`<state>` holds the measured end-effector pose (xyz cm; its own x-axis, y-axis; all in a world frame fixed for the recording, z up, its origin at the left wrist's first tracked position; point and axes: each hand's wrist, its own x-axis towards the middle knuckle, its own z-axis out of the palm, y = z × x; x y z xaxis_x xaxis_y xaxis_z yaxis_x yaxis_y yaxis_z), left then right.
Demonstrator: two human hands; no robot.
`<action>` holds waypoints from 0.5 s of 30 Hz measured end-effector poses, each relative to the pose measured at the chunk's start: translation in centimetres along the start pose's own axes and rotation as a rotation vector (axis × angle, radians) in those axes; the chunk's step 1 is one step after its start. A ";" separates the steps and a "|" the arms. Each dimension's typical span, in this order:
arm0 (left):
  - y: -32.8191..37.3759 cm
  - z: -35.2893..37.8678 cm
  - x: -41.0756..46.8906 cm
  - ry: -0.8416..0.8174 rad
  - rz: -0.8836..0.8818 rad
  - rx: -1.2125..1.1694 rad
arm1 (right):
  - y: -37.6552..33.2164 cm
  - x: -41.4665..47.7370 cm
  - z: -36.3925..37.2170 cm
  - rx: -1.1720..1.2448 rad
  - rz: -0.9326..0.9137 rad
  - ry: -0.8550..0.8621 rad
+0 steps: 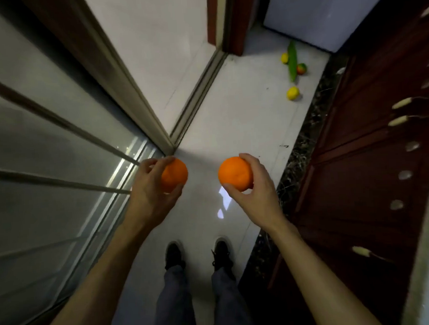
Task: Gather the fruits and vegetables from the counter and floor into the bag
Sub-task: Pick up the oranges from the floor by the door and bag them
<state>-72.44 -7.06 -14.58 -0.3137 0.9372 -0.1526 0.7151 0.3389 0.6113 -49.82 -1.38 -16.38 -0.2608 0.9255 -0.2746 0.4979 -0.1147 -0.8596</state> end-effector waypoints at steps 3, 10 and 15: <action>5.3 -1.7 0.5 -0.031 0.115 0.004 | -2.2 -2.3 -3.9 0.066 0.022 0.110; 14.2 -1.6 2.0 -0.197 0.379 -0.004 | -4.9 -8.9 -10.8 0.113 0.057 0.387; 20.9 -0.1 1.1 -0.335 0.622 -0.032 | -5.5 -15.6 -14.0 0.146 0.155 0.672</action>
<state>-57.87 1.06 -1.89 0.3599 0.9330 0.0051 0.6789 -0.2656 0.6845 -36.94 -10.17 -1.30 0.3950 0.9117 -0.1131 0.3600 -0.2669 -0.8940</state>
